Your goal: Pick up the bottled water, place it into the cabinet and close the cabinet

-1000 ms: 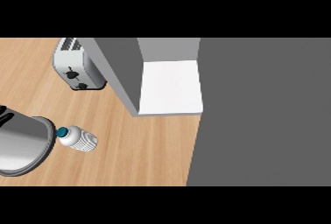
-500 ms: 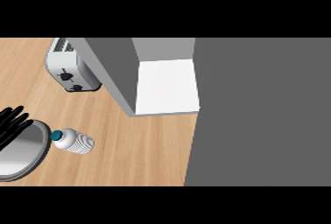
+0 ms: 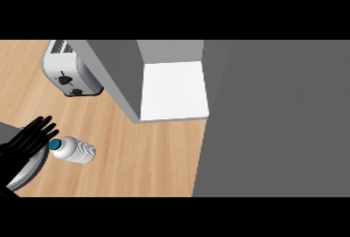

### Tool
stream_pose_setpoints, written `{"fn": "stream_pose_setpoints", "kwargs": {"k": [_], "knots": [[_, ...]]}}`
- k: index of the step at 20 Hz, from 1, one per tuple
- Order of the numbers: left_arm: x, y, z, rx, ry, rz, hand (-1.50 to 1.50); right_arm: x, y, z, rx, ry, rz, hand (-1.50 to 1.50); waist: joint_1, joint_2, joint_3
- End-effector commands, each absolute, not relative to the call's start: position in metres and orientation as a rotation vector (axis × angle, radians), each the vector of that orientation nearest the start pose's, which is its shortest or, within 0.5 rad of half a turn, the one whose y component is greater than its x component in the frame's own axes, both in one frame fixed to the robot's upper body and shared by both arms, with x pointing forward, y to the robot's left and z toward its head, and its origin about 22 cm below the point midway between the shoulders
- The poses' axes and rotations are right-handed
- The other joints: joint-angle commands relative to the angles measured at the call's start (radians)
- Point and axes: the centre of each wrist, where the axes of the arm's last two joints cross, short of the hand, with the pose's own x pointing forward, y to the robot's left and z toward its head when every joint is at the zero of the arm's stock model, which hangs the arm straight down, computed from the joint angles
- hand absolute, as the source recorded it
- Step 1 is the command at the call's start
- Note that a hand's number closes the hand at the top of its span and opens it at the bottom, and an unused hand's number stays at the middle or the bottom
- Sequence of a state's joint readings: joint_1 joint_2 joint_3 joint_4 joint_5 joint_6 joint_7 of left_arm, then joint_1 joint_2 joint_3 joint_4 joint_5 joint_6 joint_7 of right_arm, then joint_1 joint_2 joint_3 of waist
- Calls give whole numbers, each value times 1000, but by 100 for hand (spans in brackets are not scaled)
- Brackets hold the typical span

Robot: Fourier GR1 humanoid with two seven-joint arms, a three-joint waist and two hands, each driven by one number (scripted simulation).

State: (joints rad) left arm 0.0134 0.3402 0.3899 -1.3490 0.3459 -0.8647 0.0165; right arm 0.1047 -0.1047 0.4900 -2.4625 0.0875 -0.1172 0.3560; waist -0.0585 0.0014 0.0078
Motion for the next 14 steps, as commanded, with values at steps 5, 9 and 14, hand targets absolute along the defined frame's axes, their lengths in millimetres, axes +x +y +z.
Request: {"fn": "stream_pose_setpoints", "kwargs": {"k": [5,9,14], "knots": [[239,402,-61,-449,-1447,-196,-150,108,-175,188,230,-1994,229,-150,6,5,-15],[238,399,-83,-435,-1477,-169,-150,109,-164,176,249,-1986,228,-150,7,4,-15],[237,380,-109,-447,-1498,-143,-150,107,-166,181,231,-2013,216,-150,13,3,-15]]}}
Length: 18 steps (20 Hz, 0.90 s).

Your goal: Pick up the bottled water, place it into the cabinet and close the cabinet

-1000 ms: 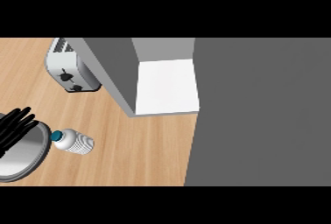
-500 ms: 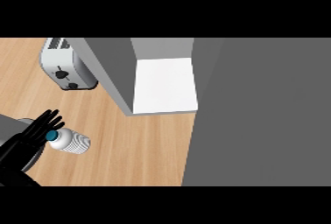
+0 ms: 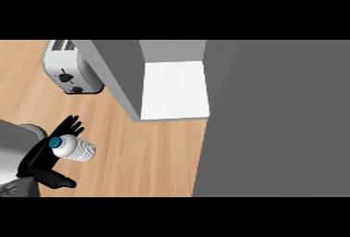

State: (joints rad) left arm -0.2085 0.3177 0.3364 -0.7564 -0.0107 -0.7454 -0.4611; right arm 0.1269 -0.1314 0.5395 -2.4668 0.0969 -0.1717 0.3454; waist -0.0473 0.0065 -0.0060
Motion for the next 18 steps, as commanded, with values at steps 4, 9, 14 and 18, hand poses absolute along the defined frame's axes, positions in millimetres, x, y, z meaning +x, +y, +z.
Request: {"fn": "stream_pose_setpoints", "kwargs": {"k": [4,9,14,18], "knots": [[255,391,-103,-420,-1529,-86,-150,110,-170,179,212,-2010,213,-150,1,1,0],[270,375,-104,-471,-1560,-77,150,114,-169,179,207,-1994,218,-150,4,1,0],[265,357,-118,-577,-1527,-105,150,108,-175,189,225,-2003,229,-150,11,-1,1],[282,335,-106,-524,-1662,-326,150,124,-167,176,199,-1996,205,-150,17,-2,1]]}}
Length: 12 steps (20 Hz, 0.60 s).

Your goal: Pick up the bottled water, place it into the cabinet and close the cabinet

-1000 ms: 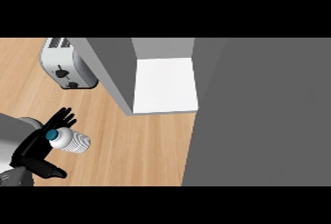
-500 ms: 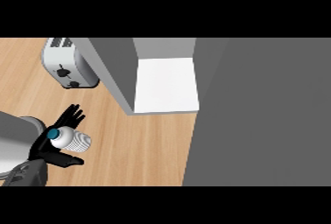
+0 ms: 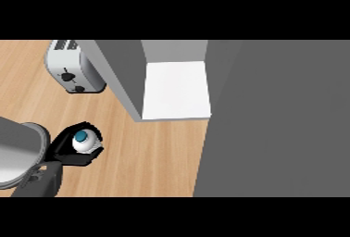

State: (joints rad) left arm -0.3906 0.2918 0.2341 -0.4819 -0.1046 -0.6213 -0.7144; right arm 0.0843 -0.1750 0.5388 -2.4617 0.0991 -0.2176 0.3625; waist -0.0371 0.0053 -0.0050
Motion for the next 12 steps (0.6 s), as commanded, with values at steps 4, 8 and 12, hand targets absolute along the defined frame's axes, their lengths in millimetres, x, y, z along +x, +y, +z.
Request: {"fn": "stream_pose_setpoints", "kwargs": {"k": [4,8,12], "knots": [[281,340,-101,-475,-1774,-353,150,106,-174,191,206,-1991,209,-150,17,-9,2],[289,289,-113,-248,-1835,-260,150,99,-174,188,209,-1966,209,-150,19,-9,4],[281,232,-126,-26,-1900,-92,150,112,-177,180,203,-1981,190,-150,30,-10,5]]}}
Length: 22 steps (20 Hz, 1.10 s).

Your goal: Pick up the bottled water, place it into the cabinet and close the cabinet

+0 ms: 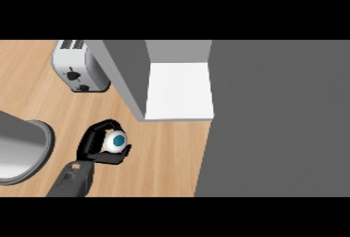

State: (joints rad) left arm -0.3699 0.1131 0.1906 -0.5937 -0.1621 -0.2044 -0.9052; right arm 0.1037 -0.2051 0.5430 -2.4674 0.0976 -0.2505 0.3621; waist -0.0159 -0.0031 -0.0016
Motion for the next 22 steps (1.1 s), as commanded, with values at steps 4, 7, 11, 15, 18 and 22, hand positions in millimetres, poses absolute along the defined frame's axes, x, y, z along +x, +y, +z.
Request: {"fn": "stream_pose_setpoints", "kwargs": {"k": [4,7,11,15,18,22], "knots": [[286,213,-119,-139,-1890,-41,150,99,-164,187,225,-1974,193,-150,6,-2,0],[302,190,-89,-175,-1896,-11,150,120,-166,176,195,-1992,189,-150,13,-3,2],[304,171,-68,-255,-1884,24,150,101,-169,179,189,-1959,205,-150,7,-3,1],[313,137,-31,-266,-1873,25,150,107,-160,179,207,-1984,193,-150,7,-3,1],[295,115,-31,-238,-1857,21,150,104,-163,181,208,-1975,194,-150,5,-1,1],[295,86,-2,-259,-1863,63,150,102,-168,181,202,-1975,166,-150,-1,-1,1]]}}
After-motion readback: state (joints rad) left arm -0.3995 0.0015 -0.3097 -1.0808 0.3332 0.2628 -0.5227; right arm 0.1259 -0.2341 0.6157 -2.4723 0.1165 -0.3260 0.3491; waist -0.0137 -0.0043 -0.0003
